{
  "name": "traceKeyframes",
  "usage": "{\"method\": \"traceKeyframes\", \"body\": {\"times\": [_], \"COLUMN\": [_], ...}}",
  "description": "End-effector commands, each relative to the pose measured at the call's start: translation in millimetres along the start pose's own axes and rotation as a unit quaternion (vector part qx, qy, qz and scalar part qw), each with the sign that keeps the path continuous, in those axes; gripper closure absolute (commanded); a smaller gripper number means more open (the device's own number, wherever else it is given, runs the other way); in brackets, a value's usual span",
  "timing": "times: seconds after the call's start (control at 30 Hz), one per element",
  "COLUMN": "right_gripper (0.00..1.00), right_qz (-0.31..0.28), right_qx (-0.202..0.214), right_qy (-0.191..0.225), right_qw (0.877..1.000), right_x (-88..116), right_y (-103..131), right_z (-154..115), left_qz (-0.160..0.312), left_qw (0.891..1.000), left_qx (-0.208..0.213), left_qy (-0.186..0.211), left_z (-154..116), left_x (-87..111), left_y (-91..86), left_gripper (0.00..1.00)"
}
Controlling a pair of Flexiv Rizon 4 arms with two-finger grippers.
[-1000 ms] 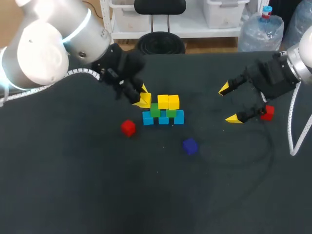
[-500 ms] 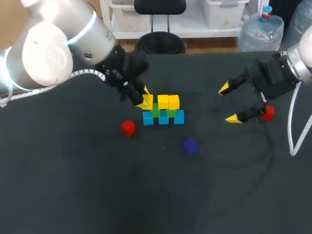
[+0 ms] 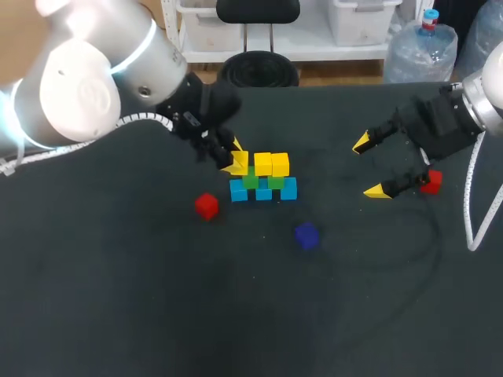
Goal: Place the blue cubes, place green cubes on the blue cubes, place the yellow cubes on the green cubes, then place the red cubes on the yellow cubes, and place purple cube on the red cubes.
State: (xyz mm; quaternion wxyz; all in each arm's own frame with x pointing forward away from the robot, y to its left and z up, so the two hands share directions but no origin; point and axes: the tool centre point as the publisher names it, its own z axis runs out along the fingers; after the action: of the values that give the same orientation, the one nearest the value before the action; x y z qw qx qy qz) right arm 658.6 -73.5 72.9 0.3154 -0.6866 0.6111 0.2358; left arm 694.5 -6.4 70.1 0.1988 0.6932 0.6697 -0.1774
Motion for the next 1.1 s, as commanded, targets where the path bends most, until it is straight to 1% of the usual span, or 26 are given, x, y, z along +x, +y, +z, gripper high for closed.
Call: {"method": "traceKeyframes", "body": {"times": [0.03, 0.5, 1.1], "right_gripper": [0.0, 0.0, 0.0], "right_qz": [0.0, 0.0, 0.0], "right_qx": [0.0, 0.0, 0.0], "right_qy": [-0.001, -0.001, -0.001], "right_qw": [1.0, 1.0, 1.0], "right_x": [0.4, 0.4, 0.4], "right_y": [-0.6, -0.6, -0.6], "right_z": [0.5, 0.5, 0.5], "left_qz": [0.0, -0.008, -0.01], "left_qw": [1.0, 1.0, 1.0], "left_qx": [0.0, -0.004, 0.0], "left_qy": [-0.002, -0.007, -0.008], "left_z": [3.0, 5.7, 11.2], "left_x": [0.3, 1.9, -1.6], "left_y": [4.3, 10.0, 9.4], "left_gripper": [1.0, 1.0, 1.0]}}
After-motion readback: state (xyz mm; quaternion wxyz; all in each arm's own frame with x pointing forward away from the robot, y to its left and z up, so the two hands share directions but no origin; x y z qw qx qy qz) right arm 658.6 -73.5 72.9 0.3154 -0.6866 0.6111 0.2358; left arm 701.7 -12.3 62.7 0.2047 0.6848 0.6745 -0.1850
